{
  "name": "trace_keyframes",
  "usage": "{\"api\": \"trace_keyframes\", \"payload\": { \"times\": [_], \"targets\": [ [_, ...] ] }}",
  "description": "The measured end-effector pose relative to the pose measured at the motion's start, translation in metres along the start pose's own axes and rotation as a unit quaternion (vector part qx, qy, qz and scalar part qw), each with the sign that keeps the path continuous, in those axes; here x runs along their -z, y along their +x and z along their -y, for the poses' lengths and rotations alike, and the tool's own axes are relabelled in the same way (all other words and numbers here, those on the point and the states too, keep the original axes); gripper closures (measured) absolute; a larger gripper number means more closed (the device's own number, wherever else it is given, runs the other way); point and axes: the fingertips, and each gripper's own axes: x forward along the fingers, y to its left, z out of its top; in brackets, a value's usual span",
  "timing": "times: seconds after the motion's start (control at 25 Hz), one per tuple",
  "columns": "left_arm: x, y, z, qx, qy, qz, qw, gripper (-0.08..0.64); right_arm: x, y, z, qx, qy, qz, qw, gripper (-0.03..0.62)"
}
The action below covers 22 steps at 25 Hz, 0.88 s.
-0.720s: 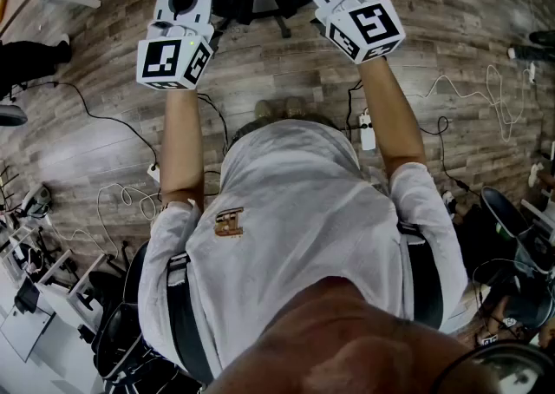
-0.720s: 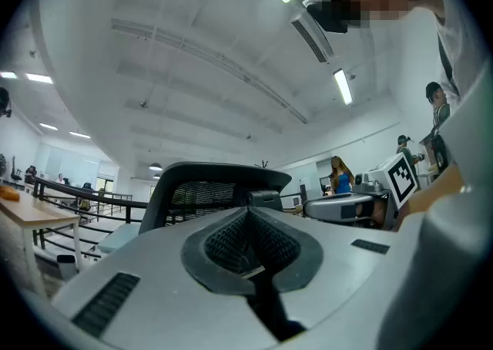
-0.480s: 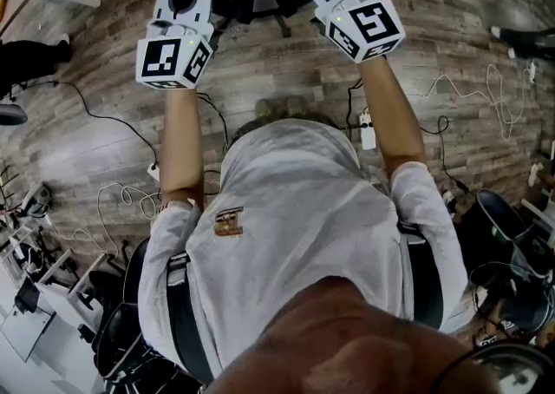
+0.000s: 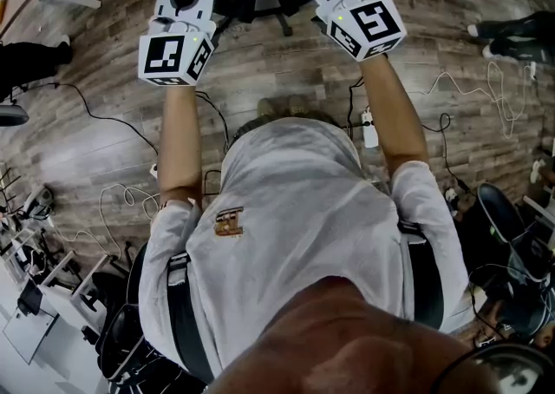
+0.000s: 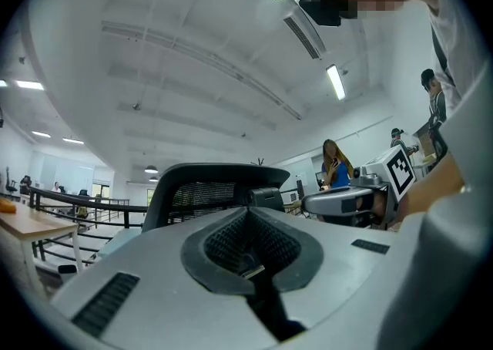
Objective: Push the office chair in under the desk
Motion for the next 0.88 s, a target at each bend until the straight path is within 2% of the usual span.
{"api": "trace_keyframes", "payload": {
  "times": [0.12, 0.24, 0.44, 0.56, 0.68, 0.76, 0.8, 0.88],
  "targets": [
    [0.000, 0.000, -0.004, 0.003, 0.010, -0.001, 1.0000, 0.538, -0.001, 0.000, 0.000, 0.007, -0.005, 0.001, 1.000, 0.555],
    [0.005, -0.002, -0.009, 0.005, 0.035, -0.010, 0.9993, 0.538, 0.002, 0.003, -0.001, 0.011, -0.022, -0.010, 1.000, 0.555],
    [0.019, 0.005, -0.023, 0.019, 0.116, -0.039, 0.9923, 0.535, 0.015, 0.011, 0.004, 0.016, -0.078, -0.055, 0.995, 0.554],
    [0.031, 0.012, -0.027, 0.033, 0.161, -0.059, 0.9847, 0.500, 0.025, 0.014, 0.014, 0.021, -0.107, -0.081, 0.991, 0.554],
    [0.043, 0.020, -0.030, 0.048, 0.210, -0.084, 0.9729, 0.450, 0.032, 0.015, 0.025, 0.029, -0.136, -0.103, 0.985, 0.552],
    [0.053, 0.024, -0.033, 0.056, 0.248, -0.106, 0.9613, 0.419, 0.038, 0.018, 0.033, 0.033, -0.155, -0.119, 0.980, 0.527],
    [0.059, 0.026, -0.035, 0.060, 0.272, -0.117, 0.9533, 0.405, 0.041, 0.020, 0.036, 0.032, -0.165, -0.129, 0.977, 0.492],
    [0.072, 0.031, -0.039, 0.069, 0.328, -0.142, 0.9313, 0.379, 0.050, 0.025, 0.044, 0.029, -0.195, -0.152, 0.968, 0.439]
  ]
}}
